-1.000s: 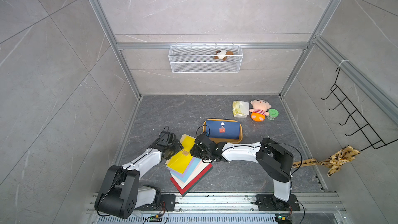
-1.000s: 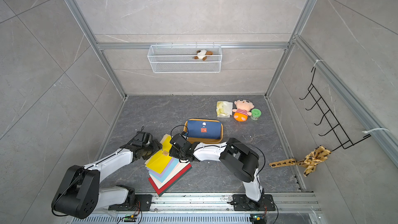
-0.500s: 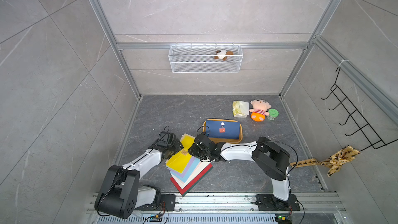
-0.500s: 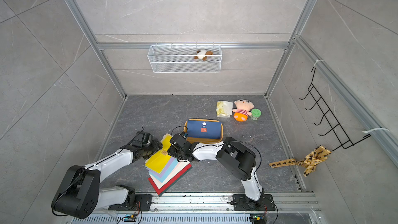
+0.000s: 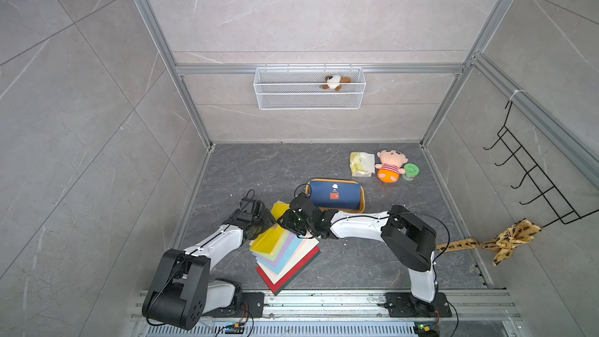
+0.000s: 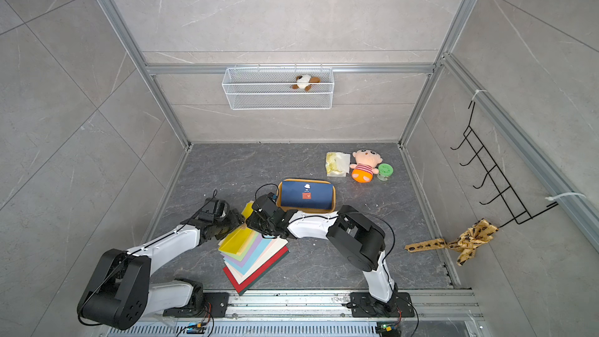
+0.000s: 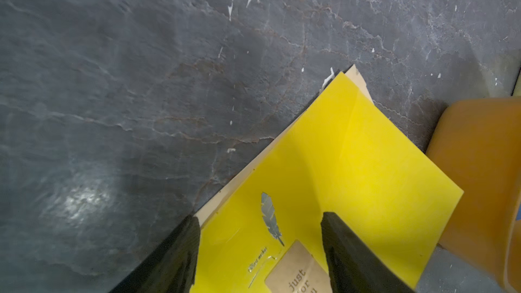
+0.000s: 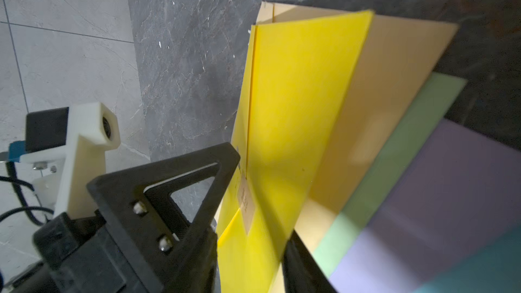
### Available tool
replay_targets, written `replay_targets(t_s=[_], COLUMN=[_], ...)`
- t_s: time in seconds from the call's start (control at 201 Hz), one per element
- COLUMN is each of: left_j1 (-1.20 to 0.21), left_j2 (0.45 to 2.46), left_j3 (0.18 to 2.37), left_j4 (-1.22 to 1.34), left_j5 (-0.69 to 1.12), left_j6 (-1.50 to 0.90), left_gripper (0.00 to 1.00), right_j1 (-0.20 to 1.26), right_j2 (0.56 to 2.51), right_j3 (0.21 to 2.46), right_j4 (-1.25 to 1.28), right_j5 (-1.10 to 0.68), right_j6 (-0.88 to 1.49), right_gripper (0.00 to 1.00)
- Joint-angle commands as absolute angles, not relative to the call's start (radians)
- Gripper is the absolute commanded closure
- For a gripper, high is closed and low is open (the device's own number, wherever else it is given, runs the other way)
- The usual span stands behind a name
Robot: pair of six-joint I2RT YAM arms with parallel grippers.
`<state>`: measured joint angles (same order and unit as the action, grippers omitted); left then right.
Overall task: Put the sealed envelopes into the storage box
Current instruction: Pick up the envelope from the center of the board.
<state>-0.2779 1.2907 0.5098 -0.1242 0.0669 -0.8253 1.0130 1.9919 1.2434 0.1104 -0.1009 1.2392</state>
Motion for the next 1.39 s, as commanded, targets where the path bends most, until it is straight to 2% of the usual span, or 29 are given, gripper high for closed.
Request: replay_targets(t_s=[0.0,0.413,0.602,0.742,0.876,1.01,1.09,1.234,1.388], left_j1=[-0.278,-0.278,-0.276,-0.263,-0.218,-0.204,-0.204,-0.204,-0.204], left_j2=[1.317,1.290,1.249,1.144,1.042,0.961,0.918,0.917,0.921], left_j3=[0.460,0.451,0.472,0.584,0.723,0.814,0.835,0.845,0.798], left_j4=[-0.184,-0.176,-0.207,-0.343,-0.446,-0.424,-0.350,-0.210,-0.067], left_j5=[0.112,0.140,0.129,0.050,0.044,0.210,0.372,0.682,0.842], left_j6=[-0.816,-0.826,-0.832,-0.799,-0.723,-0.605,-0.557,-0.555,-0.601], left_gripper=[0.26,0.26,0.27,0.22,0.20,0.22,0.22,0.22,0.25], right_j1=[1.014,1.015,1.014,1.014,0.998,0.953,0.903,0.821,0.808], right_j2=[2.030,2.093,2.071,2.010,1.908,1.732,1.644,1.524,1.460], right_j3=[1.272,1.326,1.332,1.320,1.336,1.251,1.189,1.061,0.991], right_j4=[0.138,0.158,0.158,0.152,0.123,0.156,0.198,0.348,0.422], right_j5=[-0.129,-0.168,-0.171,-0.168,-0.213,-0.254,-0.383,-0.582,-0.667], right_j6=[1.258,1.284,1.265,1.207,1.035,0.831,0.765,0.790,0.811], right_gripper=[0.62,0.78,1.00,1.00,1.00,1.00,1.00,1.00,1.00])
